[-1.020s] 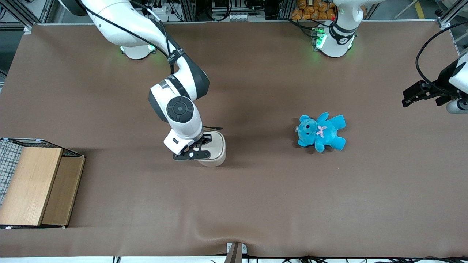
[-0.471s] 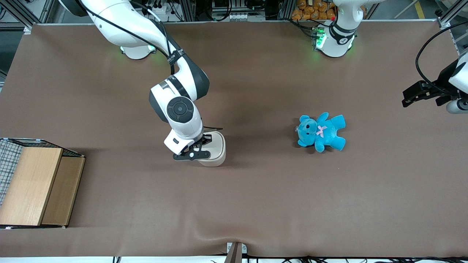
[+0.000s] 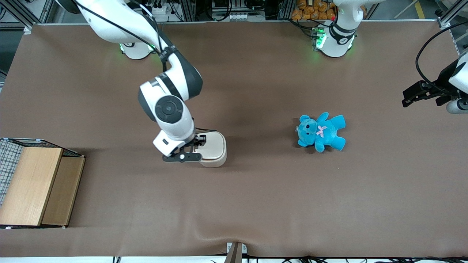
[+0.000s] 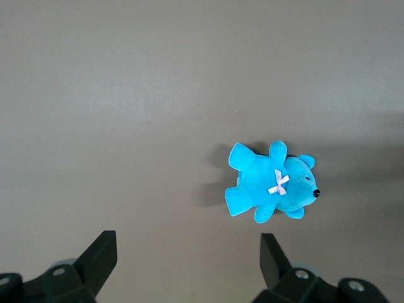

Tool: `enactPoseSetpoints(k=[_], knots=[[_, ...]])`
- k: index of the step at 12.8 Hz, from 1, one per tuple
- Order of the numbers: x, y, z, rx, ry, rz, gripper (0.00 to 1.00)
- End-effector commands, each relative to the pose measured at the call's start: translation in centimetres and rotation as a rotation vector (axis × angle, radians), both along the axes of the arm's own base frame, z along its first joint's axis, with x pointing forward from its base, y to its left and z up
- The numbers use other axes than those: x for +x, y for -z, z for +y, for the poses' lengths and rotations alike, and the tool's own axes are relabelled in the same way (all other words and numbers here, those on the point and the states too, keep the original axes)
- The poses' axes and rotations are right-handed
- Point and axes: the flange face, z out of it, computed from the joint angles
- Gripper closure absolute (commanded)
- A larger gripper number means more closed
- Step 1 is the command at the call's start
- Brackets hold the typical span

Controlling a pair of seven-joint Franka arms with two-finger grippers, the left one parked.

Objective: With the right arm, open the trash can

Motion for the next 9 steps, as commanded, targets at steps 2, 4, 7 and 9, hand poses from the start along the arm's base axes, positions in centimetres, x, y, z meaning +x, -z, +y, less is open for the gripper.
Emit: enactPoseSetpoints(k=[2,4,7,9], knots=[[-0.2,-6.6,-3.6,-0.017,0.045,0.004,0.07],[-0.3,-9.7,-6.3,-0.017,0.067,0.01,0.0],[-0.2,-15.2,-12.2,0.01,0.057,0.003,0.0],[-0.7,-18.6,-16.5,0.012,0.027,0.007,0.0]])
